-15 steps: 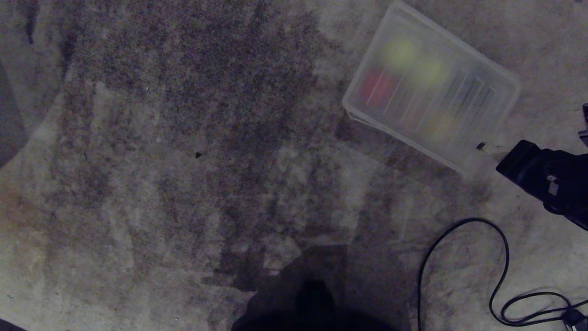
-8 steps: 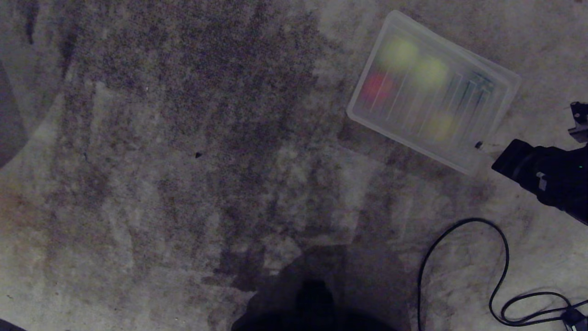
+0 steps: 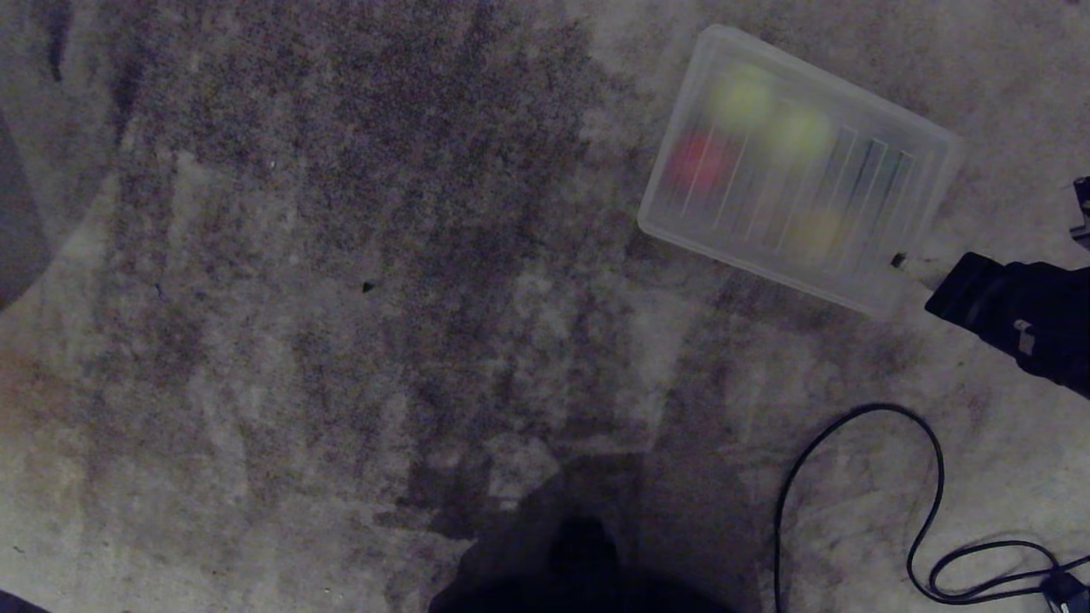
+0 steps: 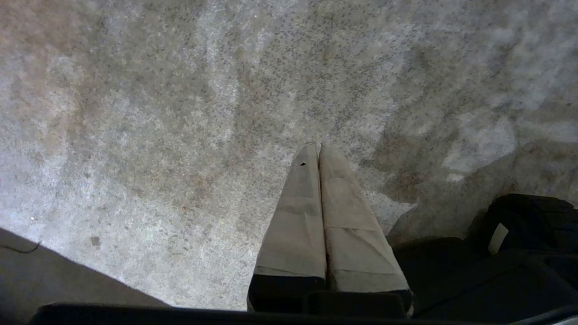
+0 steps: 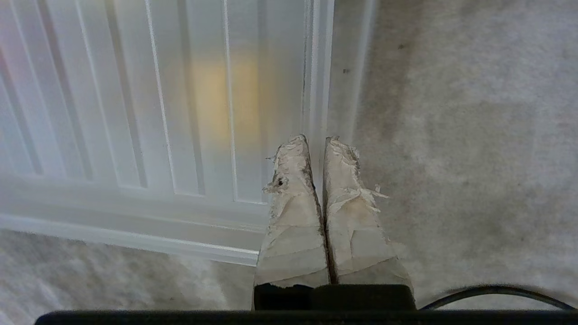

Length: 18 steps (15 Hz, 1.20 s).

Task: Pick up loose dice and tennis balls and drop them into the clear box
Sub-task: Close the lid

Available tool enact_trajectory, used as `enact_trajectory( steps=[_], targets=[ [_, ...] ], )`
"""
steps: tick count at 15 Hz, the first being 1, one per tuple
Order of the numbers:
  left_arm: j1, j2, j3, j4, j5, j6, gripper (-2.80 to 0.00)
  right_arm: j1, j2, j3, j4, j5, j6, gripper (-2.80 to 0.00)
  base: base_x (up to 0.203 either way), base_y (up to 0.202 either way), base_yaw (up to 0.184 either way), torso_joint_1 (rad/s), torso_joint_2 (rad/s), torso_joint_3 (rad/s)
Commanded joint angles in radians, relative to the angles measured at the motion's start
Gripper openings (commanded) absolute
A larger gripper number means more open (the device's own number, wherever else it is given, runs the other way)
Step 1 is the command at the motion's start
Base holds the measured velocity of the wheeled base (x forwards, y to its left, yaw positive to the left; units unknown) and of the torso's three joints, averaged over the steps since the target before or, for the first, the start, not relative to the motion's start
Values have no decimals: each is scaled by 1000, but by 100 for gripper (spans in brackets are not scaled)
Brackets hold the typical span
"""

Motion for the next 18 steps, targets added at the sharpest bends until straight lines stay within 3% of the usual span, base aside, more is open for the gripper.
enact_trajectory(
  steps=[1,7,15,18],
  targets=[
    [0,0,2,0,1,-1,-280,-8,6,1,-5,2,-35,-280,0,0,0,0,0,0],
    [0,0,2,0,1,-1,-280,-60,13,0,-7,4,-117,-280,0,0,0,0,0,0],
    [0,0,2,0,1,-1,-280,-67,20,-15,-11,4,-109,-280,0,0,0,0,0,0],
    [0,0,2,0,1,-1,-280,-65,6,-26,-7,4,-71,-280,0,0,0,0,0,0]
  ],
)
